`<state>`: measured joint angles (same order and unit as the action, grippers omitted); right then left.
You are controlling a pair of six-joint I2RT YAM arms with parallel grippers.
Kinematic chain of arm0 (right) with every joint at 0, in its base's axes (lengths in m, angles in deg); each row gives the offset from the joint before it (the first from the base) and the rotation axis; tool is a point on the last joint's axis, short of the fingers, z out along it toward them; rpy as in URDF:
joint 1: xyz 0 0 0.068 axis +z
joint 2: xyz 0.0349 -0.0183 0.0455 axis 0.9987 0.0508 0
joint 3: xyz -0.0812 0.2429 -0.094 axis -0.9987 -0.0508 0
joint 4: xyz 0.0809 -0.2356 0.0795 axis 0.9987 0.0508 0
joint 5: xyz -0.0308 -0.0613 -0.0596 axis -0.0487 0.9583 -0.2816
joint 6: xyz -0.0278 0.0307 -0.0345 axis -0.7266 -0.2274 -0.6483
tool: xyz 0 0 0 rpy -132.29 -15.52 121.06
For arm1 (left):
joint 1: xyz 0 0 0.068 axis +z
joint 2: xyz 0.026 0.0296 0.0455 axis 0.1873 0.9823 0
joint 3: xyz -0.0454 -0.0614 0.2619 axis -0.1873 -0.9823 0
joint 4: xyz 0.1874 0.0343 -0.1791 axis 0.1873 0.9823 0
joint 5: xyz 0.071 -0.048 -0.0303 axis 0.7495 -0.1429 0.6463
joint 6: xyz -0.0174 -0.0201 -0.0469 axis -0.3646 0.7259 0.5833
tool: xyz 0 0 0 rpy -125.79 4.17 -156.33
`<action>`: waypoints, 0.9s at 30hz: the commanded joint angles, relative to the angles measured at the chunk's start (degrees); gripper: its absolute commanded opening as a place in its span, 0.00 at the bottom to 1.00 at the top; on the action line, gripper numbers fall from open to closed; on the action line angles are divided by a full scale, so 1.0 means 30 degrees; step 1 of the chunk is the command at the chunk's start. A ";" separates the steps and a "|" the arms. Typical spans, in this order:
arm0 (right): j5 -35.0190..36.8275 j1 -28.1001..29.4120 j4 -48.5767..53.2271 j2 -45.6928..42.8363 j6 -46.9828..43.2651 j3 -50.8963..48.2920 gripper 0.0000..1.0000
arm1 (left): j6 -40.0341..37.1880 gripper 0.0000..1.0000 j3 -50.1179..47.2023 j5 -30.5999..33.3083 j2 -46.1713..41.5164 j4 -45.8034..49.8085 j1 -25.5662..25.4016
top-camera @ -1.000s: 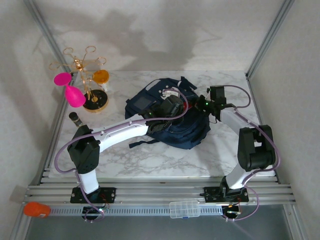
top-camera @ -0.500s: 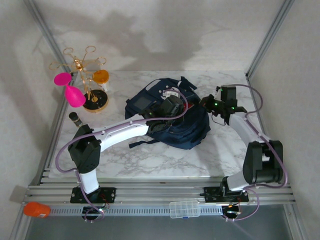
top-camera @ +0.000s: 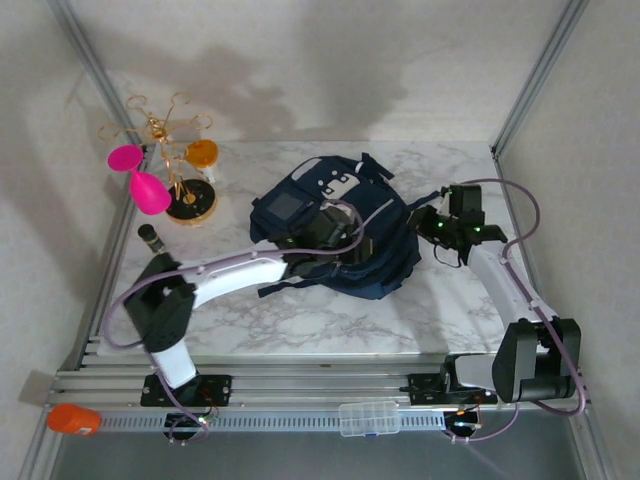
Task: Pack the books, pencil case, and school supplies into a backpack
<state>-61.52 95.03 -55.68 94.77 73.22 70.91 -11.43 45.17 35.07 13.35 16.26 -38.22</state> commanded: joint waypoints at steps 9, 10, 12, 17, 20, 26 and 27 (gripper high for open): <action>0.7289 0.9235 0.4542 0.0740 0.2540 0.1616 0.40 | 0.6451 0.67 -0.6609 0.0576 -0.4823 -0.2518 0.3565; 0.7750 0.9962 0.4581 0.0835 0.2987 0.1723 0.42 | 0.6821 0.67 -0.6642 0.0636 -0.4551 -0.2597 0.3572; 0.8437 1.1725 0.4565 0.1061 0.4095 0.1861 0.44 | 0.7304 0.66 -0.6700 0.0559 -0.3935 -0.3344 0.3568; 1.0575 1.4992 0.5477 0.2858 0.6590 0.2857 0.52 | 0.7842 0.58 -0.6216 0.0566 -0.2550 -0.4620 0.3594; 1.1341 1.6051 0.5829 0.4163 0.8058 0.3544 0.53 | 0.8115 0.53 -0.6186 0.0551 -0.2142 -0.5313 0.3565; 1.2438 1.6446 0.5501 0.6513 0.9036 0.4762 0.51 | 0.8161 0.46 -0.6173 0.0698 -0.1728 -0.5704 0.3623; 1.2886 1.6451 0.5541 0.6760 0.9123 0.5008 0.50 | 0.8133 0.45 -0.6174 0.0676 -0.1675 -0.5754 0.3623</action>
<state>-28.53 144.04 -40.88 113.00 97.06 83.02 12.24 25.56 36.70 7.45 1.75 -27.40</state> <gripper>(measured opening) 0.511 0.457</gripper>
